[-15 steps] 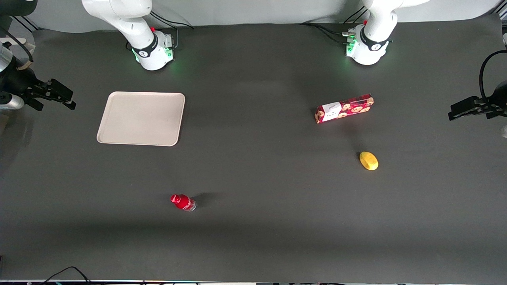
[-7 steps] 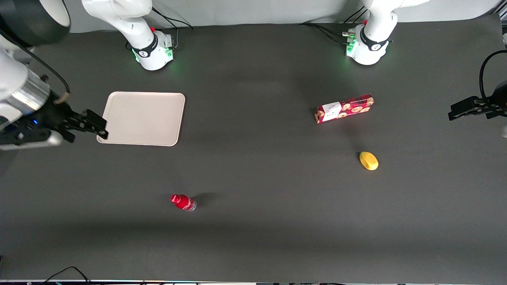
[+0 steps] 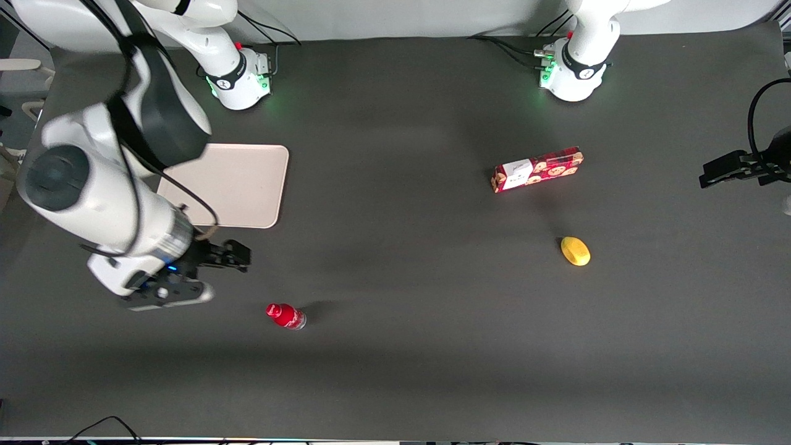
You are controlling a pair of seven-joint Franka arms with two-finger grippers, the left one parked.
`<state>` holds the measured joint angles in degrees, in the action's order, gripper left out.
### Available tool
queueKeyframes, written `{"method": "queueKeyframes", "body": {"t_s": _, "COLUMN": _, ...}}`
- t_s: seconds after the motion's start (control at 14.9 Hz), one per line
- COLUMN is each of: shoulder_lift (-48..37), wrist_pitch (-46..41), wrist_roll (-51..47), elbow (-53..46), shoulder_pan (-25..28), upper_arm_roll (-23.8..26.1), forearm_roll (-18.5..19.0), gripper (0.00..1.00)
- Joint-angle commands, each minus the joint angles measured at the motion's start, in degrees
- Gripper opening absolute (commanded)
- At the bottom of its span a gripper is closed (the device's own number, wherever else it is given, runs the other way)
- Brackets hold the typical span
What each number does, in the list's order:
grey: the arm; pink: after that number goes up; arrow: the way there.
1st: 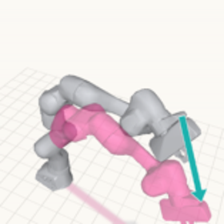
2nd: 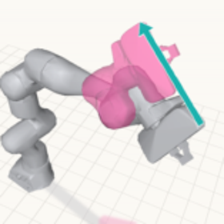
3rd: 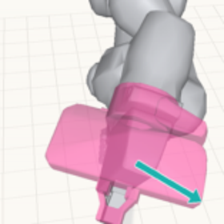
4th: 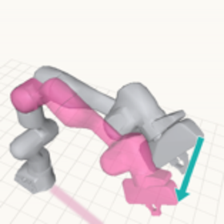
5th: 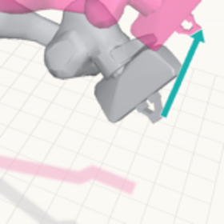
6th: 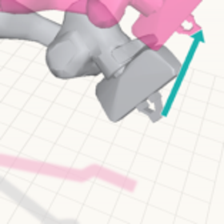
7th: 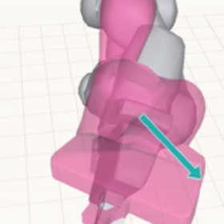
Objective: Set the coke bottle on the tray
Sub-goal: 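Lower the right gripper over the red Coca-Cola bottle's cap end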
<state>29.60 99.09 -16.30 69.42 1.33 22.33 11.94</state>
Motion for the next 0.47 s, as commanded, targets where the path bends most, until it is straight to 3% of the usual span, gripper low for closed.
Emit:
{"method": "queueKeyframes", "body": {"t_s": 0.0, "shoulder_lift": 8.9, "wrist_pitch": 3.1, "wrist_roll": -1.6, "elbow": -6.6, "shoulder_pan": 1.4, "upper_arm_roll": 1.1, "forearm_roll": 2.2, "gripper": 1.0}}
{"method": "queueKeyframes", "body": {"t_s": 0.4, "shoulder_lift": 15.6, "wrist_pitch": 9.9, "wrist_roll": -1.1, "elbow": -6.4, "shoulder_pan": 1.4, "upper_arm_roll": 0.9, "forearm_roll": 2.5, "gripper": 1.0}}
